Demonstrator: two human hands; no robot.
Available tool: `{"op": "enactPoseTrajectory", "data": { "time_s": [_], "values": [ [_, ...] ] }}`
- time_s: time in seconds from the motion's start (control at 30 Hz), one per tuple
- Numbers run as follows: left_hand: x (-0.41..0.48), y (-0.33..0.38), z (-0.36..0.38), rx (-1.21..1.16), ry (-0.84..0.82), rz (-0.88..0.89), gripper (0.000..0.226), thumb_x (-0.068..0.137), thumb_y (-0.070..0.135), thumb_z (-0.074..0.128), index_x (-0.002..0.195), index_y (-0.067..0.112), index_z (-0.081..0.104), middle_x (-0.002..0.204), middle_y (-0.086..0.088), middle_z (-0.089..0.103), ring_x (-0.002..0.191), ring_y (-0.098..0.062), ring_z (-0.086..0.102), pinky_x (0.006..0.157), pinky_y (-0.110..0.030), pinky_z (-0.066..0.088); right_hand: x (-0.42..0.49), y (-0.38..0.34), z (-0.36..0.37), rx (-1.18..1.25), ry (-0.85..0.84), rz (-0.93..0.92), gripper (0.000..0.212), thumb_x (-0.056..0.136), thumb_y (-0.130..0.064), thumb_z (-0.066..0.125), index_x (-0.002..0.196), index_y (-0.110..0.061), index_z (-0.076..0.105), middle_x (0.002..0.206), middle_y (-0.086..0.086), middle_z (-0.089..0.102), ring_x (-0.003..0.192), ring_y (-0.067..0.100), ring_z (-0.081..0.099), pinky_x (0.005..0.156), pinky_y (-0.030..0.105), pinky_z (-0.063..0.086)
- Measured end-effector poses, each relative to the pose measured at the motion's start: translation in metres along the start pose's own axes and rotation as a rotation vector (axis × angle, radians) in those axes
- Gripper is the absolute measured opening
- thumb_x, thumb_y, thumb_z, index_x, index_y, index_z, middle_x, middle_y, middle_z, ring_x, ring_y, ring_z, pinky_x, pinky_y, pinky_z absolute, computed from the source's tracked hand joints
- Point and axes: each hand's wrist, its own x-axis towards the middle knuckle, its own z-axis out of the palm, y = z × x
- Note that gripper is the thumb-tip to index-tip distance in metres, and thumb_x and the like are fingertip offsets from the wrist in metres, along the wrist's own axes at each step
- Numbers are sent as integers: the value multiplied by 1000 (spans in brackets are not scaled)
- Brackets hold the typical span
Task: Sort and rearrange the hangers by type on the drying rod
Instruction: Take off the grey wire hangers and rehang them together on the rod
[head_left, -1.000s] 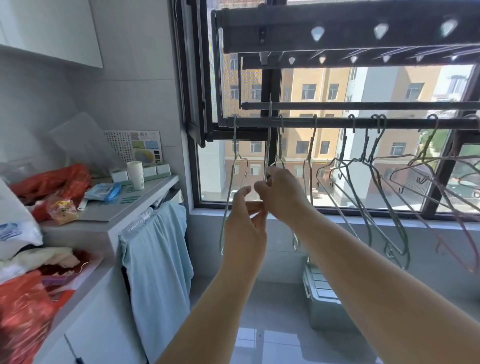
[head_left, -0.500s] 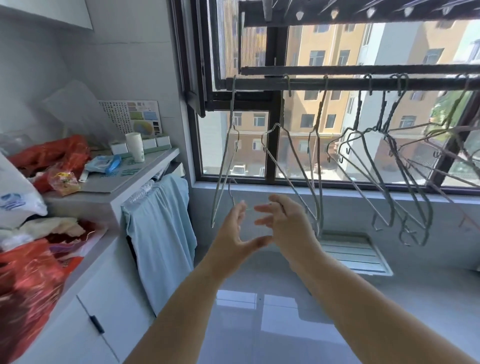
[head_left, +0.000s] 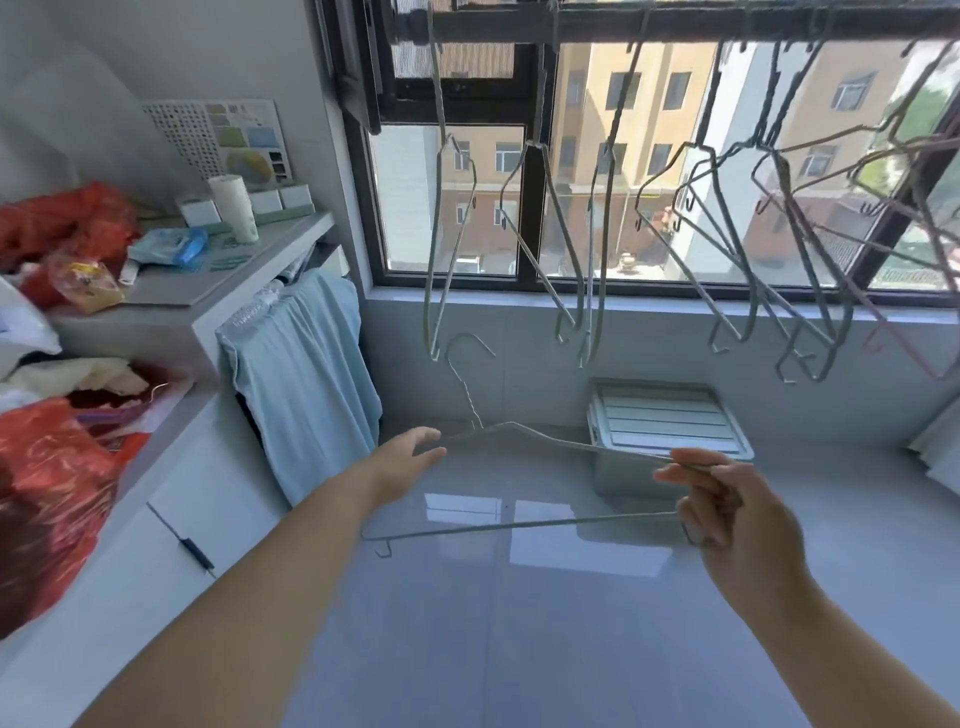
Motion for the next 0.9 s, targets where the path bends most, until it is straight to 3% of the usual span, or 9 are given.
{"op": "enactPoseTrajectory", "data": {
  "time_s": [0.1,0.2,0.3,0.4,0.47,0.6,0.7,0.8,0.9],
  "values": [
    [-2,-3,8,-21,0,88,15,96,19,44,96,16,58,100,-2,59,94,-12,52,76,-20,40,9,0,-20,37,94,12,49,83,-4,29,58,-13,70,55,6,68,28,9,24,37,15,26],
    [-3,1,9,-47,2,166,25,95,8,43,76,15,59,69,-2,57,63,-3,53,68,-20,43,29,5,-41,-96,230,-13,39,86,-5,34,69,-17,67,59,0,67,44,10,42,46,14,36],
    [-1,1,12,35,38,155,27,94,12,46,72,19,60,60,0,51,57,-9,48,61,-24,38,49,23,-64,-445,329,26,24,91,-7,44,109,-17,57,105,2,59,87,14,52,77,20,39],
    [1,-2,16,42,55,118,27,93,10,47,73,21,61,60,-1,50,59,-12,47,67,-28,37,49,46,-71,-725,300,65,48,86,-4,53,131,-14,42,134,11,43,108,19,44,96,36,37],
    [0,-2,20,27,71,81,24,93,8,44,84,17,64,62,-1,51,58,-12,45,64,-26,37,39,57,-56,-836,177,58,50,81,-4,56,129,-14,45,133,12,45,107,19,44,97,36,36],
    [-3,6,35,-73,100,-12,32,94,2,32,112,11,58,70,2,51,59,-12,37,50,-14,33,3,66,-4,-994,-256,36,35,81,-9,53,111,-27,52,117,0,49,108,18,49,88,19,32],
    [-4,18,44,-206,193,-48,39,91,-2,30,118,12,54,71,3,51,59,-13,38,56,-23,34,-25,72,32,-1086,-566,36,37,90,-16,51,125,-29,45,125,-8,42,112,5,42,94,13,28],
    [-8,37,51,-393,269,-86,41,88,-5,27,117,10,52,73,0,48,57,-14,36,55,-25,32,-48,74,60,-1109,-705,57,54,94,-30,46,142,-25,23,142,-10,33,130,5,32,110,21,25],
    [-20,67,59,-603,312,-93,38,87,-8,24,114,4,49,72,-2,42,56,-13,33,52,-22,29,-59,68,74,-1101,-742,30,61,95,-33,42,145,-28,8,144,-13,30,134,5,27,110,23,24]
  ]
}}
